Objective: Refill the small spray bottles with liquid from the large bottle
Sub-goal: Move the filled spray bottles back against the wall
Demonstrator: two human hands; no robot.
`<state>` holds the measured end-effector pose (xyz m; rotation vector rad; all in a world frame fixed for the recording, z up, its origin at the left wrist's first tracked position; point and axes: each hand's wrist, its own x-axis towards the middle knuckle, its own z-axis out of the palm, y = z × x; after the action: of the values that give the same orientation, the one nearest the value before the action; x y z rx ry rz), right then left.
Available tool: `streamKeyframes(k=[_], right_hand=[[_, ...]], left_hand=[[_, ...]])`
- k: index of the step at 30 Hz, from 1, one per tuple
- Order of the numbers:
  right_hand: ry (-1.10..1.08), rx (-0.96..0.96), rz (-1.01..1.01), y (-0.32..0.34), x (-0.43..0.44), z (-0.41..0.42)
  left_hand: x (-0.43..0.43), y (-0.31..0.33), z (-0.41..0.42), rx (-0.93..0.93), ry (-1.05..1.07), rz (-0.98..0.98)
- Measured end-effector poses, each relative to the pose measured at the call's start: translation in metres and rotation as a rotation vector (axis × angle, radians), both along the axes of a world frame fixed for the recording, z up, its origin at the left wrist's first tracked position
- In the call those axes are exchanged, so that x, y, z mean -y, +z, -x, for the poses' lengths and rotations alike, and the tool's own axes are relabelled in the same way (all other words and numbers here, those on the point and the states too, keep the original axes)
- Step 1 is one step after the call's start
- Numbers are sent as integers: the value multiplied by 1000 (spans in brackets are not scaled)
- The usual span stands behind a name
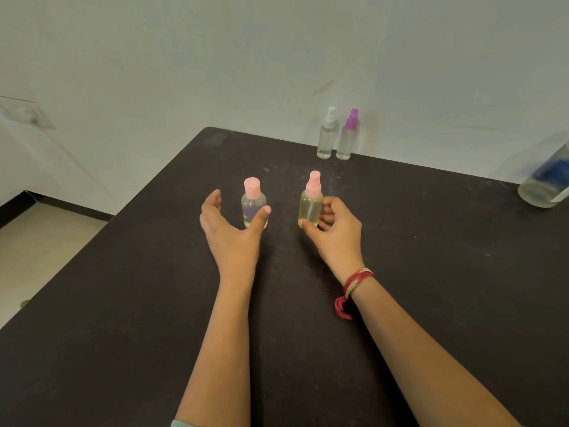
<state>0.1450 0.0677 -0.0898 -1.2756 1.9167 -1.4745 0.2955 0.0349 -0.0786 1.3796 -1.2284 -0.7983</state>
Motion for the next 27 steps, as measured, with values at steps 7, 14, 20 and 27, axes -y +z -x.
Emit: streamKeyframes(k=[7,14,20,27], right_hand=[[-122,10,22,0,57,5],[-200,-4,20,5,119,16],[-284,-83,-35,9,158,28],[-341,-131,-62,14,177,37]], left_hand=[[3,2,18,31,-84,22],[5,0,17,5,-74,-23],[6,-2,19,-21,-78,-19],[6,-3,21,-42,-92,-11]])
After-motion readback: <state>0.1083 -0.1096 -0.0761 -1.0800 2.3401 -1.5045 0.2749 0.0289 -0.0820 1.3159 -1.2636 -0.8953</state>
